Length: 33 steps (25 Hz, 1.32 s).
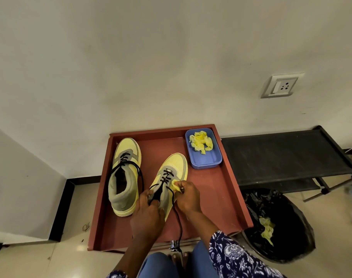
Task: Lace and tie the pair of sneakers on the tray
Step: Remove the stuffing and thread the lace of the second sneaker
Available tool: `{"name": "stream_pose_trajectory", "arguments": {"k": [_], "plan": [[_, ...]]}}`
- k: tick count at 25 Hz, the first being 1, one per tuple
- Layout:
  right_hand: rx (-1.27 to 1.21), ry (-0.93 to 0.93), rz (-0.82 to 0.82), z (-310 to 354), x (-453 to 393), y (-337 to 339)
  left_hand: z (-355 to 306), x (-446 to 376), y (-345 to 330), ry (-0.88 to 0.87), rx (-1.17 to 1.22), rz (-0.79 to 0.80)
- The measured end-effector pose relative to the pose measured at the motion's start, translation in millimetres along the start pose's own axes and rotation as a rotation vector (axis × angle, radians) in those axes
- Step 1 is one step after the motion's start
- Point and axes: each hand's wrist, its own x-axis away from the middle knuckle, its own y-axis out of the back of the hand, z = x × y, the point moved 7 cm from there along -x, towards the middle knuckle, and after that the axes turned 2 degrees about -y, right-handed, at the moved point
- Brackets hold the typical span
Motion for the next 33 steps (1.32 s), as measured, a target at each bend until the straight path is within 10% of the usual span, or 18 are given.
{"name": "stream_pose_trajectory", "arguments": {"k": [22, 33], "plan": [[-0.047, 0.0, -0.179, -23, 38, 23, 11, 15, 5, -0.361, 0.096, 0.069], [0.106, 0.187, 0.0, -8, 57, 6, 8, 14, 7, -0.381, 0.056, 0.062]]}}
